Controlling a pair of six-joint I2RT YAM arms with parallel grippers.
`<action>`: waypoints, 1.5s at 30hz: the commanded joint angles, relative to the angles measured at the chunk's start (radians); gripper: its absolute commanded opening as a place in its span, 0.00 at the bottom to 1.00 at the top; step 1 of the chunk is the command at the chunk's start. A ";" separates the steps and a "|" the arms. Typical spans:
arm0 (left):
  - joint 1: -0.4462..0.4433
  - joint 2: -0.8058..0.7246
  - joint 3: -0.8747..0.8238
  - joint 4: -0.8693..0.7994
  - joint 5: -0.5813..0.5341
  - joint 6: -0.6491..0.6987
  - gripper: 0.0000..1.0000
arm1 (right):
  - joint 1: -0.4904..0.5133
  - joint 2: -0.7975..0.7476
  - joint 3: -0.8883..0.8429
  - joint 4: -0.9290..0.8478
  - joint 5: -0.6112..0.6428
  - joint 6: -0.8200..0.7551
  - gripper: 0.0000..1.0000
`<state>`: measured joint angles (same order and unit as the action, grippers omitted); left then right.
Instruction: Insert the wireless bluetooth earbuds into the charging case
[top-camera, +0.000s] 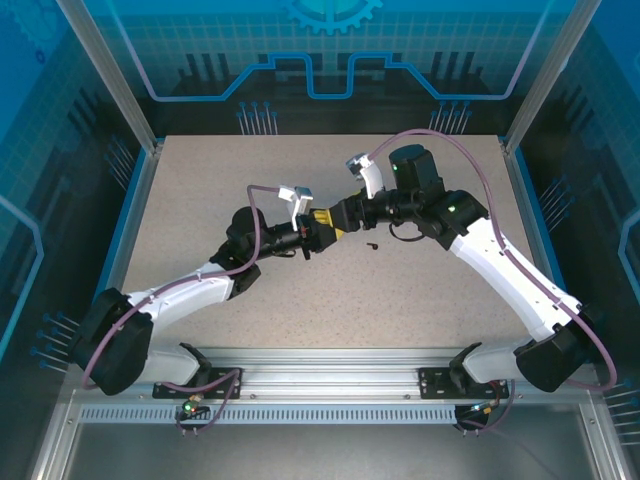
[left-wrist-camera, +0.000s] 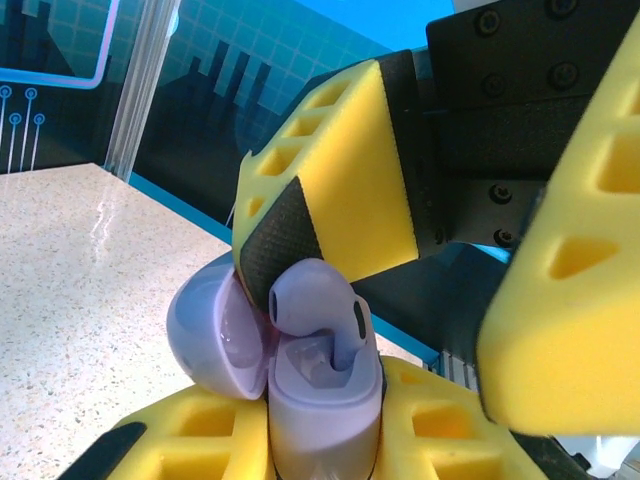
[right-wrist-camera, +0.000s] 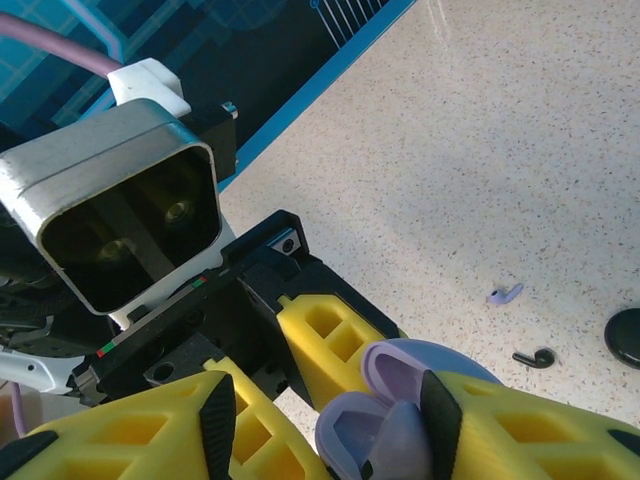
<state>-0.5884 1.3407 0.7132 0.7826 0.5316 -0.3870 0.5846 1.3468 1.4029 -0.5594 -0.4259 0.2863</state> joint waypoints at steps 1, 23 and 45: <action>-0.009 0.014 0.056 0.052 0.085 -0.005 0.14 | 0.025 0.008 0.040 -0.012 -0.083 -0.027 0.55; -0.010 0.051 0.101 0.072 0.225 -0.029 0.13 | 0.026 -0.024 0.042 0.023 -0.135 -0.045 0.62; -0.016 0.038 0.122 -0.021 0.274 0.030 0.13 | 0.027 -0.040 0.057 0.019 -0.126 -0.061 0.62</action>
<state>-0.5739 1.3796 0.7914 0.7620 0.6838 -0.3855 0.5884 1.2953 1.4193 -0.5896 -0.4332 0.2573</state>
